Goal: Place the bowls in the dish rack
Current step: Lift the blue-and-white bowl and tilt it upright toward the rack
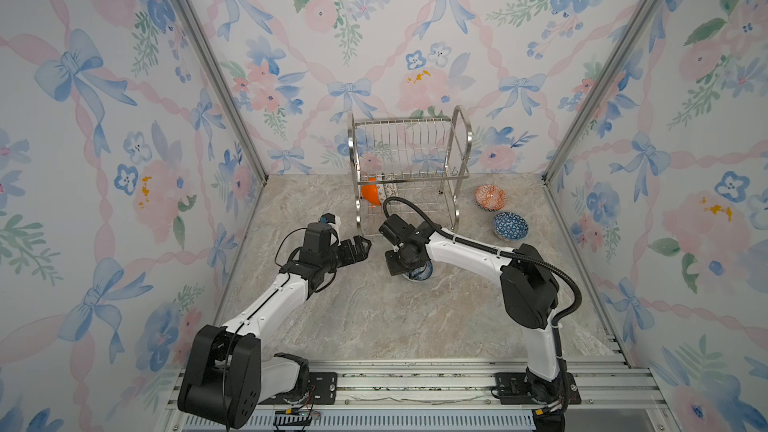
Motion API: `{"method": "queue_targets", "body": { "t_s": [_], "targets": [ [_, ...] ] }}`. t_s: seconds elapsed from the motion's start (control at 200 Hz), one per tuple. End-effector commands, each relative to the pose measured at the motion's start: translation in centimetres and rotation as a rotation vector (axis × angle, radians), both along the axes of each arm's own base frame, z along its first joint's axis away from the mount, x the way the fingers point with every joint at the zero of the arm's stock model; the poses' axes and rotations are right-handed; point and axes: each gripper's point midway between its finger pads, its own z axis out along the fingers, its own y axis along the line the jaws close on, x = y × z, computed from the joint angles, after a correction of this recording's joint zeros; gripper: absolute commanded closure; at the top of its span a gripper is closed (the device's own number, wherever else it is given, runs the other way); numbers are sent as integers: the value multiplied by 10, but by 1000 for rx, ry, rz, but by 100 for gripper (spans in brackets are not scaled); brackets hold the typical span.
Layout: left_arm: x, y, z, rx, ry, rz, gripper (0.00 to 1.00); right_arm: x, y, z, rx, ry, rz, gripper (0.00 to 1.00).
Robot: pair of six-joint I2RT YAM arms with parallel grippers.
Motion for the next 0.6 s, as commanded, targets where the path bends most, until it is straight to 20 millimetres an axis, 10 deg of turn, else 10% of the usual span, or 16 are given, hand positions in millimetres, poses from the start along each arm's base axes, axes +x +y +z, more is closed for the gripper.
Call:
{"method": "queue_targets", "body": {
  "t_s": [0.0, 0.595],
  "targets": [
    [12, -1, 15, 0, -44, -8, 2, 11, 16, 30, 161, -8, 18, 100],
    [51, 4, 32, 3, -66, 11, 2, 85, 28, 159, 656, -255, -46, 100]
  ]
}}
